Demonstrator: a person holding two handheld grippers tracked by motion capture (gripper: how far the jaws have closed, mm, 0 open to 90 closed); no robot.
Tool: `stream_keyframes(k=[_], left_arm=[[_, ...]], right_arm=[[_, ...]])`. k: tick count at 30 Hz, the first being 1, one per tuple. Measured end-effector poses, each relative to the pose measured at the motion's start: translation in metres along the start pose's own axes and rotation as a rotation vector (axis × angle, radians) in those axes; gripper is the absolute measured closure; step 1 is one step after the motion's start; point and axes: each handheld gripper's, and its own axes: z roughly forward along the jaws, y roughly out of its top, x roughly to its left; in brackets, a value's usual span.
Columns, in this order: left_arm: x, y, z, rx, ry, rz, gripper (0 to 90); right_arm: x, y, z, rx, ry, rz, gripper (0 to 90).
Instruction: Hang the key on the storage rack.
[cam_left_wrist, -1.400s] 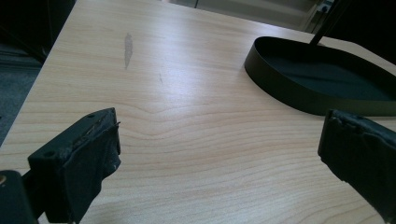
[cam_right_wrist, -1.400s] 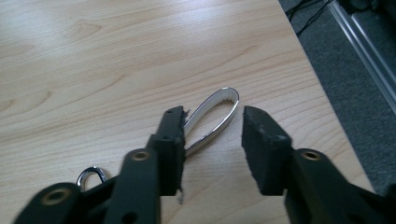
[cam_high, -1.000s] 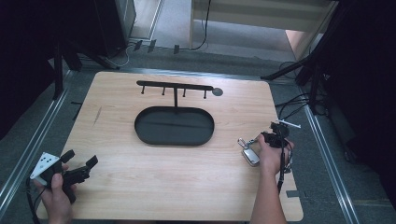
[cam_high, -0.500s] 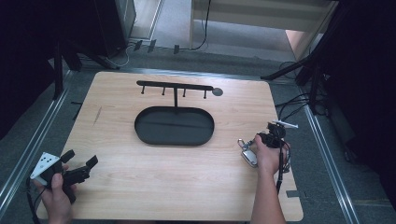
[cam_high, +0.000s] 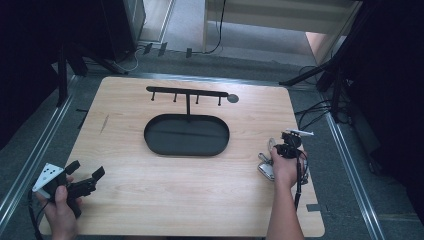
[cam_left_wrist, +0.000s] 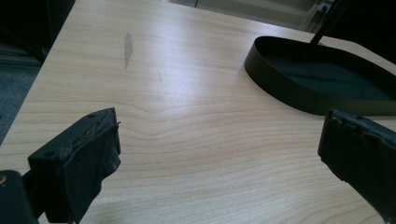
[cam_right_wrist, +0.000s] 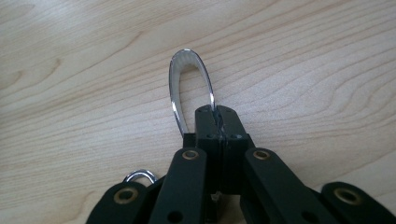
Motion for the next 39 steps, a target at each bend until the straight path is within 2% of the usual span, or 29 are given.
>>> stream_keyframes(k=[2, 6, 7, 12, 16, 19, 27, 30, 36, 39], left_arm=[[0.000, 0.000, 0.000, -0.001, 0.000, -0.001, 0.0], [0.000, 0.000, 0.000, 0.000, 0.000, 0.000, 0.0], [0.000, 0.000, 0.000, 0.000, 0.000, 0.000, 0.0], [0.000, 0.000, 0.000, 0.002, -0.001, 0.002, 0.0], [0.000, 0.000, 0.000, 0.001, 0.000, 0.002, 0.0], [0.000, 0.000, 0.000, 0.001, 0.000, 0.001, 0.0], [0.000, 0.000, 0.000, 0.002, -0.001, -0.001, 0.0], [0.000, 0.000, 0.000, 0.002, -0.001, 0.000, 0.0], [0.000, 0.000, 0.000, 0.001, -0.002, -0.003, 0.0], [0.000, 0.000, 0.000, -0.001, -0.001, -0.003, 0.0]], right_arm=[[0.001, -0.002, -0.001, -0.021, -0.017, -0.021, 90.0], [0.001, -0.006, -0.004, -0.098, -0.018, -0.043, 90.0], [0.000, -0.007, -0.006, -0.129, -0.013, -0.063, 90.0], [0.004, -0.009, -0.021, -0.285, -0.013, -0.086, 90.0], [0.013, -0.010, -0.034, -0.408, 0.027, -0.131, 90.0], [0.022, -0.012, -0.040, -0.469, 0.052, -0.169, 90.0], [0.051, -0.016, -0.057, -0.578, 0.124, -0.211, 90.0], [0.064, -0.016, -0.066, -0.606, 0.155, -0.229, 90.0], [0.094, -0.014, -0.083, -0.653, 0.247, -0.237, 90.0], [0.111, -0.015, -0.090, -0.670, 0.283, -0.263, 90.0]])
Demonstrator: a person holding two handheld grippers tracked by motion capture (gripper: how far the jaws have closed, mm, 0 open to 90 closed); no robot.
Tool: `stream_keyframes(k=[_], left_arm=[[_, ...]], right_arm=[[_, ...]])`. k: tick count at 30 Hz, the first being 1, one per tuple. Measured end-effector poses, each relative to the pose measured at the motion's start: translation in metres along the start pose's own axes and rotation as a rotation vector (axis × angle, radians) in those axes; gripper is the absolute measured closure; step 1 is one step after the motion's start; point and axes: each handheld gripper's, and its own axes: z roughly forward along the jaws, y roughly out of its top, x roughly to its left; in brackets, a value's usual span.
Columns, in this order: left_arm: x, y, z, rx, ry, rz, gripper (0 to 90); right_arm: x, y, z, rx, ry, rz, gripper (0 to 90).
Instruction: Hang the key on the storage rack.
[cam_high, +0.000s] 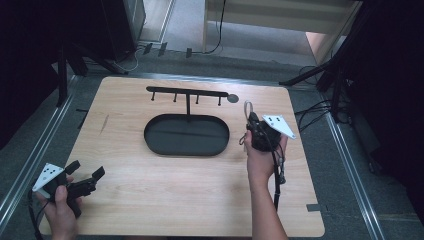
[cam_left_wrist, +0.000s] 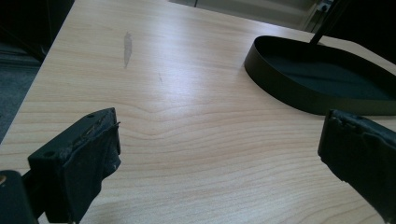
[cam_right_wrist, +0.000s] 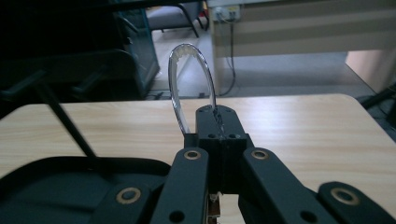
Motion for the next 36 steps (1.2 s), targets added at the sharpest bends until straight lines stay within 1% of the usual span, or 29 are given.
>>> stream_keyframes(k=[3, 7, 10, 12, 17, 21, 25, 27, 36], left_arm=[[0.000, 0.000, 0.000, -0.002, -0.001, -0.002, 0.0], [0.000, 0.000, 0.000, -0.003, -0.001, -0.001, 0.0], [0.001, 0.000, 0.000, -0.004, -0.001, -0.001, 0.0], [0.001, 0.000, 0.000, -0.004, -0.002, -0.002, 0.0], [0.001, 0.000, 0.000, -0.005, -0.002, -0.003, 0.0], [0.001, 0.000, 0.000, -0.005, -0.002, -0.005, 0.0], [0.001, 0.000, 0.000, -0.005, -0.002, -0.003, 0.0], [0.001, 0.000, 0.000, -0.005, -0.002, -0.002, 0.0], [0.001, 0.000, 0.000, -0.005, -0.003, -0.005, 0.0]], right_arm=[[0.015, 0.005, 0.000, -0.017, 0.039, 0.004, 90.0], [0.034, 0.007, 0.003, -0.017, 0.079, -0.009, 90.0], [0.045, 0.006, 0.007, -0.004, 0.098, -0.013, 90.0], [0.049, 0.004, 0.011, 0.008, 0.096, -0.015, 90.0], [0.051, -0.003, 0.021, 0.033, 0.085, 0.009, 90.0], [0.052, -0.004, 0.025, 0.040, 0.087, 0.024, 90.0], [0.057, -0.003, 0.030, 0.054, 0.084, 0.016, 90.0], [0.058, -0.003, 0.034, 0.063, 0.077, 0.019, 90.0], [0.059, -0.010, 0.051, 0.103, 0.045, 0.029, 90.0]])
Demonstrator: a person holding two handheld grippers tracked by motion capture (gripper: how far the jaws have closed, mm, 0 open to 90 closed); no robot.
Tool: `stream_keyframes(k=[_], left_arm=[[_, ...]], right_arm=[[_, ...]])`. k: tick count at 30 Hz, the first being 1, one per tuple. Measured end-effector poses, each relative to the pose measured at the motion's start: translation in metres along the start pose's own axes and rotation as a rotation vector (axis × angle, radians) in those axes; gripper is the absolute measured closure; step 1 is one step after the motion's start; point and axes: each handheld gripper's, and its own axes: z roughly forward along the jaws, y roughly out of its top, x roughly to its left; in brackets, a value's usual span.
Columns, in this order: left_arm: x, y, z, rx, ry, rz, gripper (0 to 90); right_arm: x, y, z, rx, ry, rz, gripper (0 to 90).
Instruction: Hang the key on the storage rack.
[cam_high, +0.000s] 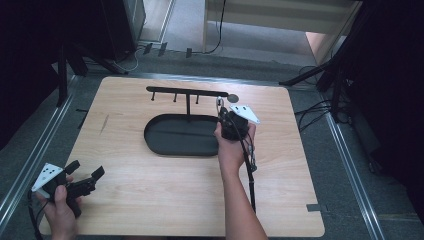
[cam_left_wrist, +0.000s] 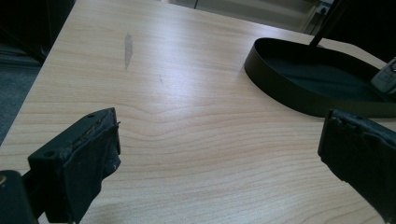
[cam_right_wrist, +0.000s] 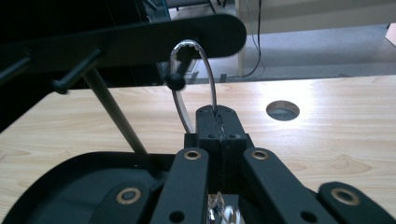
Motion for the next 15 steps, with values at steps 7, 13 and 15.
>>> stream_keyframes(k=[7, 13, 15], left_arm=[[0.000, 0.000, 0.000, 0.001, 0.000, 0.000, 0.0], [0.000, 0.000, 0.000, 0.001, -0.001, -0.001, 0.0], [0.000, 0.000, 0.000, 0.001, -0.001, -0.001, 0.0]], right_arm=[[-0.004, -0.002, 0.008, 0.006, 0.015, -0.024, 87.4], [-0.011, -0.006, 0.009, -0.002, 0.014, -0.084, 63.5], [-0.016, -0.007, 0.007, 0.009, 0.010, -0.092, 55.1]])
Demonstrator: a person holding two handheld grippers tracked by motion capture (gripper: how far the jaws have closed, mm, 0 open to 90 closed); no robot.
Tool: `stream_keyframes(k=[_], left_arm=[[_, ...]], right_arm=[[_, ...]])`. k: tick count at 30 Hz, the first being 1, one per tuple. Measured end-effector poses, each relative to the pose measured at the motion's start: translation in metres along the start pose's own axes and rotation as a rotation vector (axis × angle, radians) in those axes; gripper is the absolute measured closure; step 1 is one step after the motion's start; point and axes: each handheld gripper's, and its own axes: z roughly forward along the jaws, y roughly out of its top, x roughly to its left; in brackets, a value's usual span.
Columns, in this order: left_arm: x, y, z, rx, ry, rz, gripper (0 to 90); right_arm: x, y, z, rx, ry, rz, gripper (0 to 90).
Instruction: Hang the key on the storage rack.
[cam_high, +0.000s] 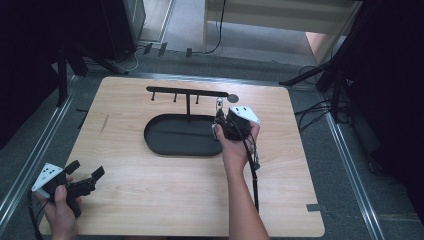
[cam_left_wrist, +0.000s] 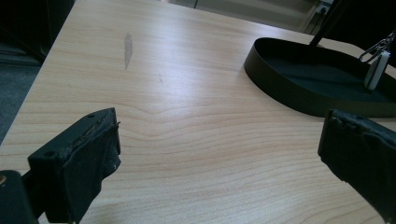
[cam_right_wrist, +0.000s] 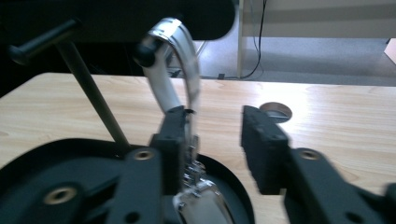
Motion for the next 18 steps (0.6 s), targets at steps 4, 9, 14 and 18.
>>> stream_keyframes(k=[4, 9, 14, 18], left_arm=[[0.000, 0.000, 0.000, 0.000, 0.000, 0.000, 0.0], [0.000, 0.000, 0.000, -0.001, 0.002, 0.002, 0.0], [0.000, 0.000, 0.000, -0.001, 0.003, 0.004, 0.0], [-0.001, 0.000, 0.000, 0.000, 0.004, 0.005, 0.0]], right_arm=[[-0.008, -0.001, -0.007, 0.024, 0.003, 0.004, 40.3], [-0.017, -0.002, -0.024, 0.025, 0.061, -0.012, 19.5], [-0.030, -0.007, -0.039, 0.032, 0.074, -0.026, 0.0], [-0.042, -0.015, -0.053, 0.026, 0.076, -0.032, 0.0]])
